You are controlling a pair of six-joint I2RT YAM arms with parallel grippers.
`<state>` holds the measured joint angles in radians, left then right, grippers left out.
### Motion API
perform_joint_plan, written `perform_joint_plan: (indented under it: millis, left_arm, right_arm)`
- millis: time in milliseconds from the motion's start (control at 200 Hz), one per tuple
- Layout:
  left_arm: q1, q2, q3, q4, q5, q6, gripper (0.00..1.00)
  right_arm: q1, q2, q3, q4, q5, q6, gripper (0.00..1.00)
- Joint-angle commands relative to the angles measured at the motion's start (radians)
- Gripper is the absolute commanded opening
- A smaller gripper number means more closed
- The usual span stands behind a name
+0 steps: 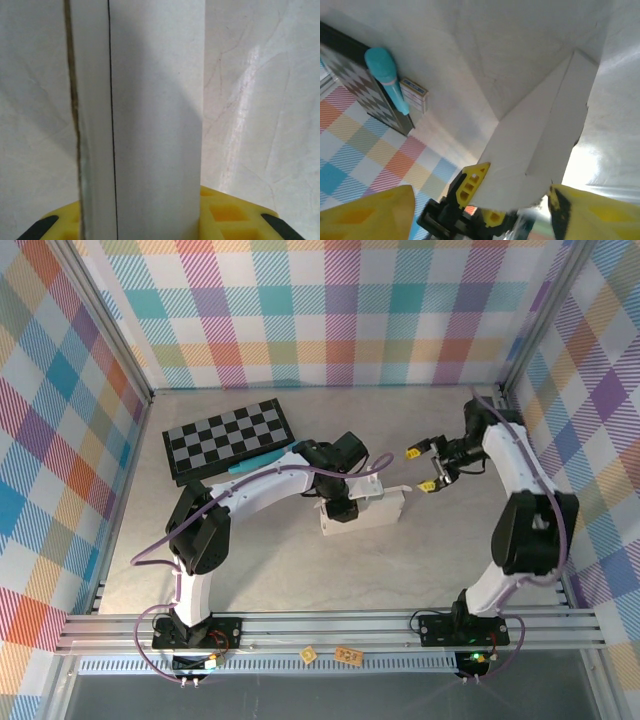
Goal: Fold the paper box
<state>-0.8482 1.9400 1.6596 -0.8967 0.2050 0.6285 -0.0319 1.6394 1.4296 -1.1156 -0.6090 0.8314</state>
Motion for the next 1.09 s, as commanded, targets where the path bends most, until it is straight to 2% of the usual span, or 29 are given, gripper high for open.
perform_joint_plan:
  millis: [0,95,195,315,480,610,715,880,1090]
  left_arm:
    - [0.01,-0.036,-0.008,-0.124,0.039,0.005,0.3]
    - [0.02,-0.046,-0.031,-0.129,0.026,0.014,0.3]
    - [0.025,-0.043,-0.035,-0.128,0.015,0.014,0.31]
    - [0.026,-0.03,-0.024,-0.128,0.008,0.001,0.31]
    - [0.022,-0.027,-0.021,-0.122,0.001,-0.009,0.32]
    - [0.023,-0.027,-0.02,-0.123,-0.007,-0.009,0.32]
    - [0.024,-0.025,-0.02,-0.122,-0.01,-0.01,0.32]
    - [0.021,-0.016,-0.014,-0.122,-0.014,-0.012,0.32]
    - [0.017,-0.009,-0.005,-0.118,-0.021,-0.016,0.33]
  right_arm:
    - [0.006,-0.125,-0.017,0.045,0.183,-0.113,0.56]
    - [0.06,-0.193,-0.059,0.074,0.302,-0.244,0.49]
    - [0.158,-0.238,-0.126,0.076,0.385,-0.291,0.51]
    - [0.204,-0.363,-0.275,0.118,0.38,-0.134,0.59]
    - [0.211,-0.523,-0.511,0.368,0.275,0.169,0.65]
    - [0.263,-0.507,-0.559,0.471,0.238,0.306,0.64]
    - [0.321,-0.502,-0.56,0.506,0.266,0.353,0.64]
    - [0.361,-0.457,-0.592,0.556,0.262,0.402,0.6]
    - [0.369,-0.403,-0.604,0.524,0.297,0.383,0.46]
